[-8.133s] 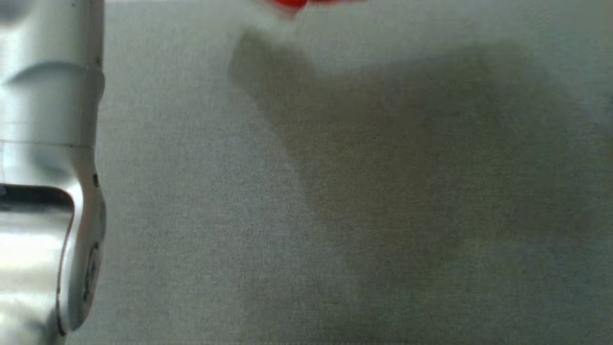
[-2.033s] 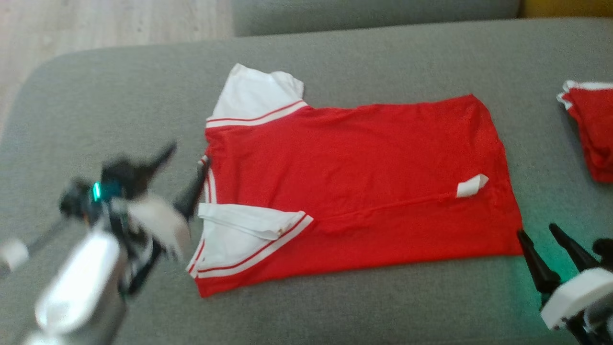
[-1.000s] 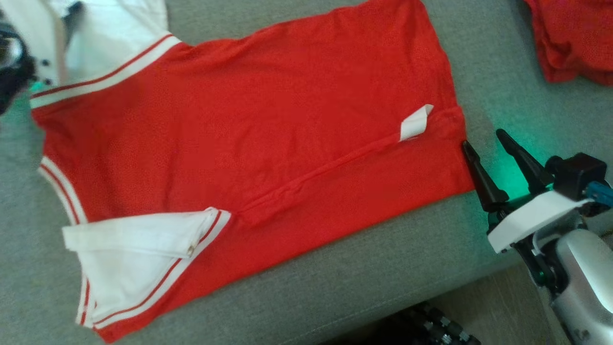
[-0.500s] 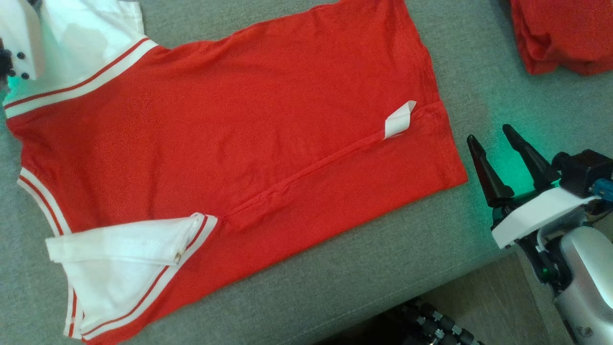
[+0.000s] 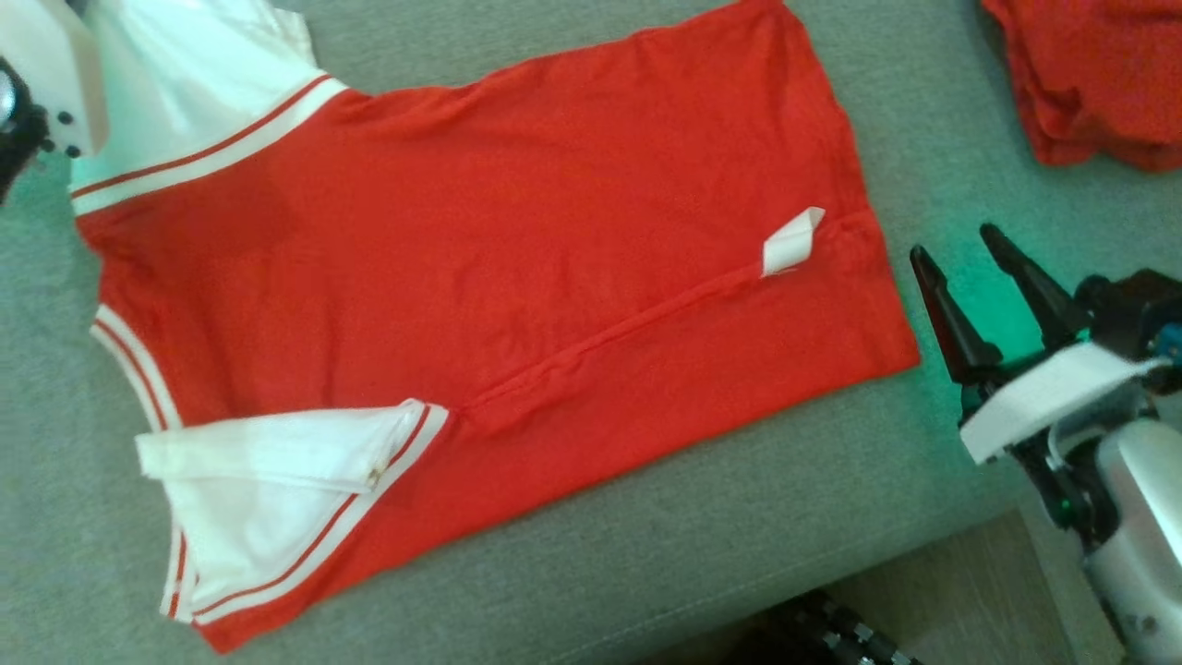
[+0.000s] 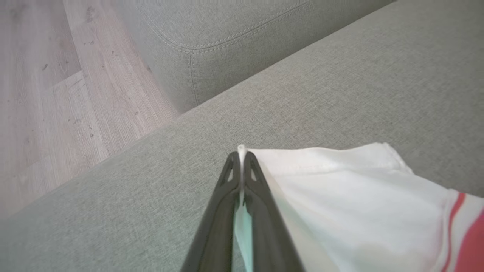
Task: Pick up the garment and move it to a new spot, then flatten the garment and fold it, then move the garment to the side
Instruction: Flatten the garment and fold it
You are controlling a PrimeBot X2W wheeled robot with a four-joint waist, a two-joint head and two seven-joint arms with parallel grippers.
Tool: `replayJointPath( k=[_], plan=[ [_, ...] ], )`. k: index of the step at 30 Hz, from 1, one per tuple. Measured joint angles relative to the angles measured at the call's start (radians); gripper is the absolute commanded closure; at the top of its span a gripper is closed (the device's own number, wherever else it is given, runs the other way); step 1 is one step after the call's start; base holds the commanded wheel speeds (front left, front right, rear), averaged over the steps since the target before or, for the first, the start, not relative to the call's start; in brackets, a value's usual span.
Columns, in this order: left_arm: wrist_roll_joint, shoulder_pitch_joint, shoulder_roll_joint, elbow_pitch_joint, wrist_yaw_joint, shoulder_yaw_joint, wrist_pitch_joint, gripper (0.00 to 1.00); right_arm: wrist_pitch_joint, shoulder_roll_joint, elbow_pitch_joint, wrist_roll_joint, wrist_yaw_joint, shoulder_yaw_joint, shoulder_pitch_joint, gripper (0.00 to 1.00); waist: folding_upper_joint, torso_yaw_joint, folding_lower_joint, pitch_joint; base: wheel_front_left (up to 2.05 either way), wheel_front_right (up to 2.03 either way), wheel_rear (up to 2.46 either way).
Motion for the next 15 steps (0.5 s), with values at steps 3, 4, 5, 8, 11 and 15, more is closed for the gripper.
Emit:
replayJointPath(
  k=[3, 4, 5, 8, 11, 15],
  plan=[
    [-0.001, -0.003, -0.012, -0.010, 0.000, -0.026, -0.021, 1.00, 0.030, -0.007, -0.011, 0.002, 0.000, 0.014, -0.045, 0.00, 0.0000, 0.024, 0.0000, -0.005, 0.00, 0.00, 0.00],
    [-0.001, -0.004, -0.016, -0.017, 0.000, -0.032, -0.029, 1.00, 0.044, -0.009, -0.013, 0.008, 0.000, 0.019, -0.072, 0.00, 0.0000, 0.033, 0.0000, -0.004, 0.00, 0.00, 0.00],
    [-0.001, -0.007, -0.020, -0.023, 0.000, -0.040, -0.036, 1.00, 0.061, -0.010, -0.013, 0.018, 0.000, 0.023, -0.104, 0.00, 0.0000, 0.042, 0.0000, -0.003, 0.00, 0.00, 0.00],
    [-0.001, -0.034, -0.027, -0.034, 0.000, -0.065, -0.061, 1.00, 0.115, -0.025, 0.008, 0.035, 0.000, 0.050, -0.223, 0.00, 0.0000, 0.070, 0.0000, 0.006, 0.00, 0.00, 0.00],
    [-0.001, -0.077, -0.035, -0.046, 0.000, -0.088, -0.086, 1.00, 0.165, -0.033, 0.073, 0.051, 0.000, 0.084, -0.353, 0.00, 0.0000, 0.096, 0.0001, 0.024, 0.00, 0.00, 0.00],
    [-0.012, -0.108, -0.049, -0.049, 0.000, -0.109, -0.113, 1.00, 0.211, -0.033, 0.199, 0.063, 0.000, 0.147, -0.499, 0.00, 0.0000, 0.128, 0.0001, 0.051, 0.00, 0.00, 0.00]
  ],
)
